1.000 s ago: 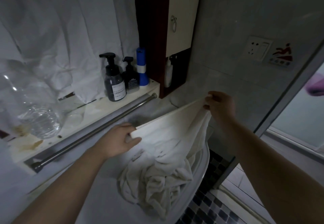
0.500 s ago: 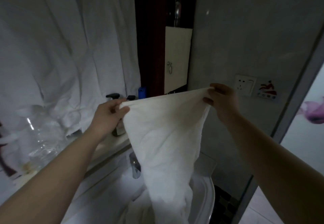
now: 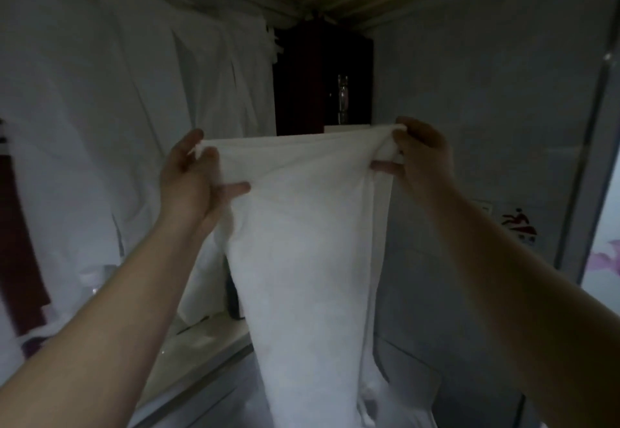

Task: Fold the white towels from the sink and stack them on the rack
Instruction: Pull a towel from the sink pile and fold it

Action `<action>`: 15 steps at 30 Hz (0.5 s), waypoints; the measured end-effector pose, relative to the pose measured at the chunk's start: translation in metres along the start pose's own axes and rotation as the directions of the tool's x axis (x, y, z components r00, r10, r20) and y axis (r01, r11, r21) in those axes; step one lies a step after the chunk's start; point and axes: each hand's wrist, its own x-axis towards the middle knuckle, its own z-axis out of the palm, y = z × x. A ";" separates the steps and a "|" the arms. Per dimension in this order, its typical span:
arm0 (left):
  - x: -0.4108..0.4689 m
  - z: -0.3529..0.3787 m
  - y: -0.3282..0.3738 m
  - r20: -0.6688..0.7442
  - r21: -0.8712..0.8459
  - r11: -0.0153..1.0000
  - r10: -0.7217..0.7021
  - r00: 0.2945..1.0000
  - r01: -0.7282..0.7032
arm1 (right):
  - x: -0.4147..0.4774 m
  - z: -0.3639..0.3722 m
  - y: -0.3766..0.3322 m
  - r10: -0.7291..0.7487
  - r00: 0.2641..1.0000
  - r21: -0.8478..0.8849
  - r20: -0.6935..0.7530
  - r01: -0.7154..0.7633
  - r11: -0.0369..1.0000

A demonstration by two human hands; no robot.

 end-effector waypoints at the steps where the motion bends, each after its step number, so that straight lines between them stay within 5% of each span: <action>1: -0.004 0.001 0.000 0.012 0.030 0.997 0.074 0.997 -0.074 | -0.001 0.004 -0.003 -0.021 1.000 0.028 0.014 0.021 0.999; 5: -0.015 -0.002 -0.005 0.014 0.103 0.991 0.086 0.996 -0.087 | -0.003 0.009 0.002 0.103 0.994 -0.134 0.031 -0.098 0.986; 8: -0.014 -0.006 0.000 -0.053 -0.018 0.996 0.082 0.995 -0.083 | 0.000 0.009 0.010 0.107 0.994 -0.040 0.031 -0.106 0.994; 15: -0.014 -0.011 -0.003 -0.025 0.097 0.995 0.034 0.999 -0.032 | 0.013 -0.001 0.035 0.165 0.986 -0.186 -0.022 -0.167 0.968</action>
